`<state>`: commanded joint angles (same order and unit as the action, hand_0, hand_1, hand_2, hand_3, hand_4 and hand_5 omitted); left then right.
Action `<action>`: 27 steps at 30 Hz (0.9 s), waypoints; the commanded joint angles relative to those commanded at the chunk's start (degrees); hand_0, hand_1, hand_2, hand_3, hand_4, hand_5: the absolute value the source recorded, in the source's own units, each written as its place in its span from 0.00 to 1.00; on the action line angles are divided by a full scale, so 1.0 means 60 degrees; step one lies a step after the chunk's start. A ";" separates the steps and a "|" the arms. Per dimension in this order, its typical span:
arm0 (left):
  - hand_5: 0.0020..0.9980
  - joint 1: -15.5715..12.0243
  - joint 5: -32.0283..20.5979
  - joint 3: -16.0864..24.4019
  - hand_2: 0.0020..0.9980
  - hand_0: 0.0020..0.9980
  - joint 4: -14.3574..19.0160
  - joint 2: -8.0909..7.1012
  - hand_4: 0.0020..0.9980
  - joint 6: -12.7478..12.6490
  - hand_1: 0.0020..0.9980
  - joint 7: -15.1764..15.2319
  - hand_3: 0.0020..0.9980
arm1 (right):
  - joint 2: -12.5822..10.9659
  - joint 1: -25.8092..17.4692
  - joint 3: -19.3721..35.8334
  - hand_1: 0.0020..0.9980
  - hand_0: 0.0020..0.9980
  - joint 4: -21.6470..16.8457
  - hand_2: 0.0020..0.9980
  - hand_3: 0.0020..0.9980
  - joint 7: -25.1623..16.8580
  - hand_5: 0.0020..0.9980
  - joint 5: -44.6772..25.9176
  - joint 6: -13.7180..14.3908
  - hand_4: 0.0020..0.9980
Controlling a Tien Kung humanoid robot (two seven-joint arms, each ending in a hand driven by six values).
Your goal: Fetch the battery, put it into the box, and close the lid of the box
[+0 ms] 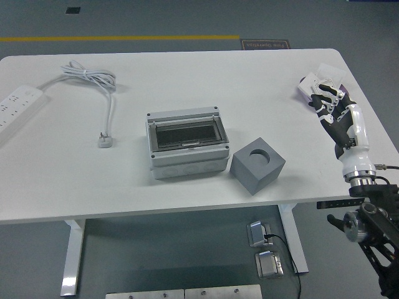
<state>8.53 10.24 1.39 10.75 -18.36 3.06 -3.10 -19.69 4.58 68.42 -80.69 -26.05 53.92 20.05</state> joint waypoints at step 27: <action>0.48 0.0152 0.0322 0.0172 0.72 0.73 -0.0009 0.0279 0.56 -0.0069 0.75 -0.0017 0.67 | -0.0067 0.0027 0.0115 0.60 0.76 0.0037 0.64 0.72 0.0137 0.46 0.0307 -0.0007 0.83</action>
<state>9.44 12.17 2.42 10.70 -16.69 2.65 -3.20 -20.09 4.74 69.11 -80.46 -25.22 55.77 20.00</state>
